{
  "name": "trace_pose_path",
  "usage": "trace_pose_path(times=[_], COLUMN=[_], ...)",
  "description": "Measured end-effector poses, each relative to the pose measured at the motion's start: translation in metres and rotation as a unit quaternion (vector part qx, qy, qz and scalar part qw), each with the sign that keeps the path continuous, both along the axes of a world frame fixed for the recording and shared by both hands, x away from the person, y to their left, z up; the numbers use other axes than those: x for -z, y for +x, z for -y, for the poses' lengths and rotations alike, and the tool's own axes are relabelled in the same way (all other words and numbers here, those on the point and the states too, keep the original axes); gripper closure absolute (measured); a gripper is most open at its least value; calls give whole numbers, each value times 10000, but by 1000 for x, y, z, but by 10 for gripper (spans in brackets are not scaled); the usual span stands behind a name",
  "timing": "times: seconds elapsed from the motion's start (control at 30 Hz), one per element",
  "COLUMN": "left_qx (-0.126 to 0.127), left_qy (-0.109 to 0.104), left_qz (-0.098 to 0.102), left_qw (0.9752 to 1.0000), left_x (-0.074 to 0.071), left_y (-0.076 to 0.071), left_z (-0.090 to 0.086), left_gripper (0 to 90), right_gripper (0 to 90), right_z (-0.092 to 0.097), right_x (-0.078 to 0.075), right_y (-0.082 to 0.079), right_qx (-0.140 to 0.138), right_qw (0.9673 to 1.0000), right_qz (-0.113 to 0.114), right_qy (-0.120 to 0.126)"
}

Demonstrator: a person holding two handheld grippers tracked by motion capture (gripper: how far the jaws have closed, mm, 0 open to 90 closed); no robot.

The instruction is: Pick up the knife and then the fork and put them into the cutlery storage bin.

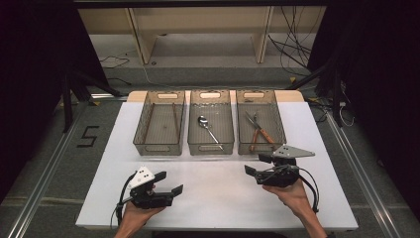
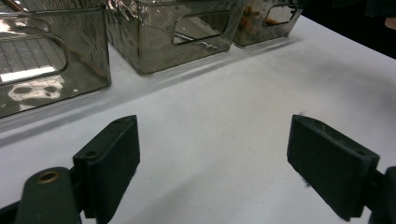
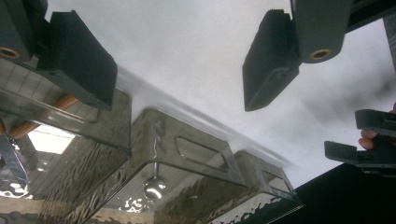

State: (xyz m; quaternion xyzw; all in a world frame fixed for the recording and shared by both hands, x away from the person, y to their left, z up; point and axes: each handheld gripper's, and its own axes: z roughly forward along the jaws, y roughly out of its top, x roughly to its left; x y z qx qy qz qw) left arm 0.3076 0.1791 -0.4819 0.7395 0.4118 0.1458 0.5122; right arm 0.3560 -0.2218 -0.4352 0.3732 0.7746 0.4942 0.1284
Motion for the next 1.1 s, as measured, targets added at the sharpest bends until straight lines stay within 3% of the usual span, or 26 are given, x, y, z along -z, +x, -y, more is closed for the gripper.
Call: trace_pose_path(times=[0.37,0.57,1.1], left_qx=[2,19,83], left_qy=[-12,-6,17], left_qz=[-7,-17,-30], left_qw=[10000,10000,10000], left_x=[0,0,1], left_y=[1,1,0], left_z=[-1,-1,1], left_gripper=[167,167,167], right_gripper=[258,245,213], right_z=[6,10,17], right_x=[10,17,29], right_y=[-21,-29,-43], right_qx=[-39,-18,96], right_qw=[9998,9998,9993], right_qz=[201,180,312], right_qy=[2,43,172])
